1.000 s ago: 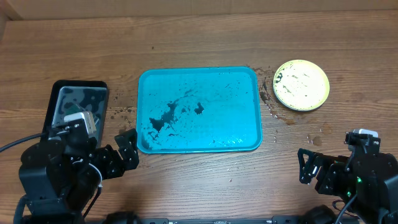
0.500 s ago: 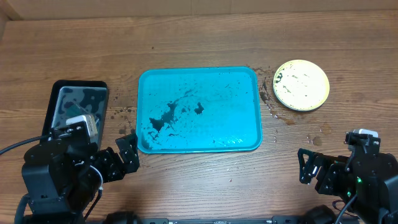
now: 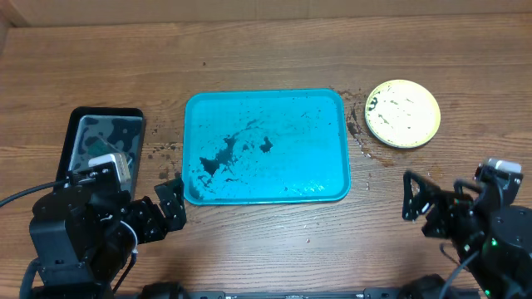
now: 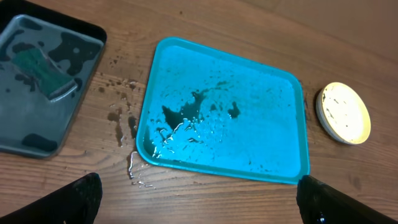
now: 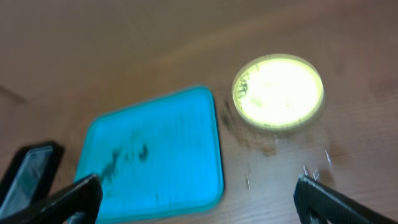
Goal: Clean dirty plates on tray and stack at the side
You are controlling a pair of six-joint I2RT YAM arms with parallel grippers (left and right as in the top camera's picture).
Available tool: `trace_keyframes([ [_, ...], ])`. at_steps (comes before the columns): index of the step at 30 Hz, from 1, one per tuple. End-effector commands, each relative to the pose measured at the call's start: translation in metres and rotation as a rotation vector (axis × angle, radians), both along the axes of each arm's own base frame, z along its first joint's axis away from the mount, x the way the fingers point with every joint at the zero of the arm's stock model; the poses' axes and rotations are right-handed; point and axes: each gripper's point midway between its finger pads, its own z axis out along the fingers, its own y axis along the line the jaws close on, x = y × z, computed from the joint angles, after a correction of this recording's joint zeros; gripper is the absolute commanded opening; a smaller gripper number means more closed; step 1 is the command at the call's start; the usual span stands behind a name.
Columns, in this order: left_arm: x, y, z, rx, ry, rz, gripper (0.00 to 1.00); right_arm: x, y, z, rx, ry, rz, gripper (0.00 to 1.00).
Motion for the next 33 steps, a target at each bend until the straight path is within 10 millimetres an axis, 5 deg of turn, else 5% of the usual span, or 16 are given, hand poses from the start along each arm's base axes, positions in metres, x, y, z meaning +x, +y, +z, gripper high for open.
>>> trace_keyframes([
  [1, 0.0, 0.0, -0.003, -0.002, 0.009, 0.006, 1.0, 0.008, 0.014, -0.023, -0.107, -0.083, 0.164, 1.0],
  [10, 0.0, 0.0, -0.003, -0.002, 0.009, 0.006, 1.0, 0.044, 0.009, -0.069, -0.09, -0.412, 0.121, 1.0],
  [19, 0.0, 0.0, -0.003, -0.002, 0.009, 0.006, 1.0, 0.038, 0.014, -0.088, -0.075, -0.628, 0.138, 1.0],
  [25, 0.0, 0.0, -0.003, -0.002, 0.009, 0.006, 1.0, 0.041, 0.013, -0.098, -0.078, -0.618, 0.133, 1.0],
  [33, 0.0, 0.0, -0.003, -0.002, 0.009, 0.006, 1.0, 0.047, 0.007, -0.14, -0.099, -0.489, 0.103, 1.0],
])
